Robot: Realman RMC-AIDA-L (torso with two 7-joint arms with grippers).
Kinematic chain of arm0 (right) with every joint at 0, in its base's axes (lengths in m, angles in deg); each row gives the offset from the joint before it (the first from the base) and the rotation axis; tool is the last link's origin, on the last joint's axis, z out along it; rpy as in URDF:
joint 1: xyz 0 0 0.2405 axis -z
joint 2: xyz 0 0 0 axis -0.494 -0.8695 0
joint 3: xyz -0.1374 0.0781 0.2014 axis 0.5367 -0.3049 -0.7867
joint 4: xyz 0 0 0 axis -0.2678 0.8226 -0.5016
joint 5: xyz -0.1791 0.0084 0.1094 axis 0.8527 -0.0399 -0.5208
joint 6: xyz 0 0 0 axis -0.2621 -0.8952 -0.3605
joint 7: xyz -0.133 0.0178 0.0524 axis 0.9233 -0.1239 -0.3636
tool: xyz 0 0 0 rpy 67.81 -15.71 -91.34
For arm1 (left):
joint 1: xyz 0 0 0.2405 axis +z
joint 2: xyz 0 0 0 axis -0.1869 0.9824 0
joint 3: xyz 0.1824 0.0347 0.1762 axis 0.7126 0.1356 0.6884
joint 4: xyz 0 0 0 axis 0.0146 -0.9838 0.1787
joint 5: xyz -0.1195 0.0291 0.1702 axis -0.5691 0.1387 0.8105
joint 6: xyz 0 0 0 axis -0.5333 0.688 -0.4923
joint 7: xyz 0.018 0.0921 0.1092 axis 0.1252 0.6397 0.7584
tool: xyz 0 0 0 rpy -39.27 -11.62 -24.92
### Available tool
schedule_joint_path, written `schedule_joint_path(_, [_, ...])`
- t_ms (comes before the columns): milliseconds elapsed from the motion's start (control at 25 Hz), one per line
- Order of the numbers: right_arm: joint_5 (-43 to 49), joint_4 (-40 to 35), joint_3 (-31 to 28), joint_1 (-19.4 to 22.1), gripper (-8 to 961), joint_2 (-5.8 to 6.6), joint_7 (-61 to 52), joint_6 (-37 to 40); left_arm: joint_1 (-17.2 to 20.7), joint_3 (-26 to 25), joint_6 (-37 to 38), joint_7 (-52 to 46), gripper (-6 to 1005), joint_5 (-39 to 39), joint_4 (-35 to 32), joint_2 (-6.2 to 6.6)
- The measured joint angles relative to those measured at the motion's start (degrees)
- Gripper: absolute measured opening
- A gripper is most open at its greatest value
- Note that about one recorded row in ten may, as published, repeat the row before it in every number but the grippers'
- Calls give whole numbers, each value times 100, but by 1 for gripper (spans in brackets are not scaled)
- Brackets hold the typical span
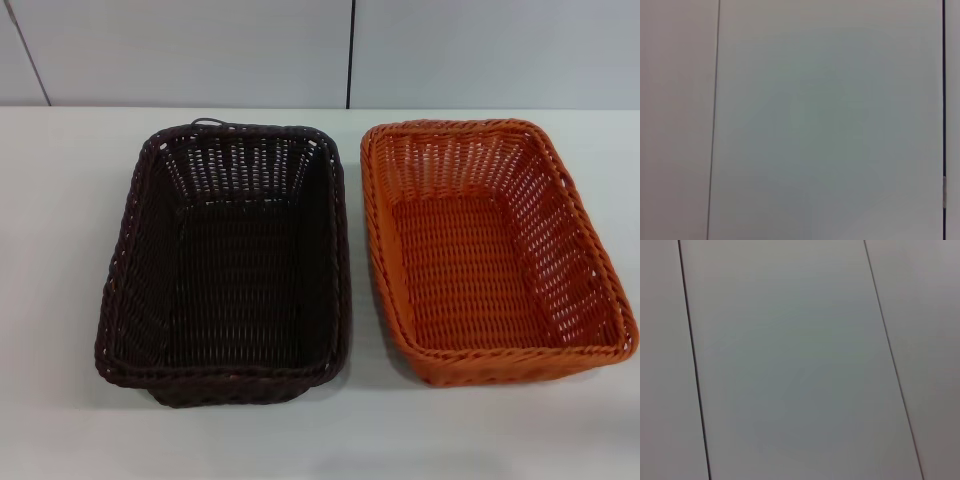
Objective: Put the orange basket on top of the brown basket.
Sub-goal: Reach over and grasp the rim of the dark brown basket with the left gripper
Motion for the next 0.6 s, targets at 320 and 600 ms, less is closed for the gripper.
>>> schedule_joint_path(320, [0, -12, 0, -8, 788, 0, 0, 109, -16, 4, -13, -8, 760, -1, 1, 0])
schedule_joint_path(600, [0, -90, -49, -44, 788, 12, 0, 383, 182, 634, -1271, -1, 756, 163, 1213, 245])
